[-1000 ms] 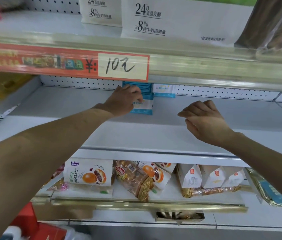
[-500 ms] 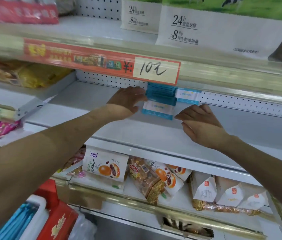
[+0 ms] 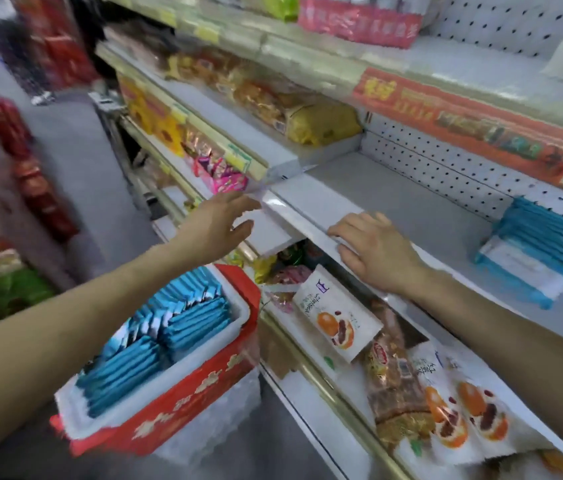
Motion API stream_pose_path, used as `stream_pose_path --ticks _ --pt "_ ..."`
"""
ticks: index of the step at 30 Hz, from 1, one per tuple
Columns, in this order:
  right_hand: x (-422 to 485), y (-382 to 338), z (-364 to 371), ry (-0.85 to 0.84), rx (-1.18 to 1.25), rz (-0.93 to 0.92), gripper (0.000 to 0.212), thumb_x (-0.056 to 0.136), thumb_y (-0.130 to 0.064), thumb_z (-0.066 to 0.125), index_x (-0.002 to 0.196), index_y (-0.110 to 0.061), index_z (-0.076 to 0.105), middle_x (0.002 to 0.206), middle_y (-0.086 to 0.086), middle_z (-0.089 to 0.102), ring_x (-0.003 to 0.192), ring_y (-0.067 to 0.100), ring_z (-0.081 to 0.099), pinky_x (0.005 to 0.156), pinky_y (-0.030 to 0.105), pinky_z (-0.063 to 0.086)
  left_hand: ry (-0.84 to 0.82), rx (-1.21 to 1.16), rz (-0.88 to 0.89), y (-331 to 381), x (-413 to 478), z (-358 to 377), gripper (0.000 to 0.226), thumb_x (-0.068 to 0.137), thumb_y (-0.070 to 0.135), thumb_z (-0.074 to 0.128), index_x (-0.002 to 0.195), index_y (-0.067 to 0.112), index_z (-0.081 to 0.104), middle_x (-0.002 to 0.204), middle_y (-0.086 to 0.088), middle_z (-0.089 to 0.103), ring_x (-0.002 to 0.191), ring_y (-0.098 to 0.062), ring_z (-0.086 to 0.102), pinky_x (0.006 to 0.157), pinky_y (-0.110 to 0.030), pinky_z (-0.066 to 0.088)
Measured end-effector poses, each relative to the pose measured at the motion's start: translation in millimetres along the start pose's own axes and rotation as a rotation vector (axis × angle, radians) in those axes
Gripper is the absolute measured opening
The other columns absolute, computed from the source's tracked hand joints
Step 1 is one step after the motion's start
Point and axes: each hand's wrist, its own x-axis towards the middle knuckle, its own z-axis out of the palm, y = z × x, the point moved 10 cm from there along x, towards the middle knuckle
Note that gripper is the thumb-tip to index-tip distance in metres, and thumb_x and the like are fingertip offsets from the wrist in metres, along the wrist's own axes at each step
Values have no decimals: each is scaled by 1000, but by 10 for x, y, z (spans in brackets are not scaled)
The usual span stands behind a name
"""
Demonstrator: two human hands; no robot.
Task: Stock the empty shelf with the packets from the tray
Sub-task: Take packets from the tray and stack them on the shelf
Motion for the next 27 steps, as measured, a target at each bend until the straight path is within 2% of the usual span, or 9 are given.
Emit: stream_pose_path --ticks 5,8,12,15,18,20,24,27 --pt "653 -912 456 -69 182 -144 27 93 -24 62 120 -21 62 111 -2 65 98 22 62 82 41 47 -50 64 -225 -860 -1093 -193 30 99 26 60 129 22 59 118 -2 63 104 -26 61 85 -41 51" --pt "911 -1440 755 -155 311 -199 25 95 -28 59 120 -22 60 109 -2 62 97 22 60 84 41 50 -68 98 -382 -1185 -1663 -341 31 98 29 57 127 19 63 116 -4 65 104 -28 62 88 -43 52" --pt "1142 -2073 1099 -273 475 -254 25 96 -25 60 120 -21 61 115 0 59 106 21 57 89 38 48 -76 114 -517 -1429 -2178 -476 31 96 28 58 125 17 65 113 -6 66 105 -31 62 91 -42 51" --pt "1287 -2501 1287 -377 566 -264 27 102 -25 57 128 -18 60 123 3 56 110 21 54 90 31 40 -69 121 -574 -1593 -2455 -540 32 94 27 58 125 22 63 112 -2 63 103 -29 63 88 -43 52" --pt "1416 -2889 1426 -451 672 -248 29 102 -23 56 130 -17 61 128 6 57 112 21 55 98 35 43 -44 134 -615 -1698 -2668 -628 30 93 23 59 122 19 65 114 -4 64 106 -30 62 90 -44 52" --pt "1491 -3097 1525 -483 719 -224 29 101 -24 57 130 -19 60 129 4 56 110 18 56 99 40 46 -39 136 -656 -1778 -2804 -674 28 94 20 60 121 22 66 116 0 63 108 -26 60 92 -41 51" --pt "1594 -3397 1752 -555 689 -174 35 101 -25 55 136 -21 54 134 6 48 112 25 55 97 40 44 -24 127 -695 -1875 -3003 -751 28 94 19 58 120 27 66 119 5 62 108 -22 59 89 -41 52" --pt "1662 -3450 1902 -558 643 -102 41 101 -24 54 141 -22 50 138 9 43 118 30 52 102 44 44 -15 120 -698 -1902 -3097 -783 29 94 20 56 120 30 65 119 8 62 108 -21 59 88 -43 54"
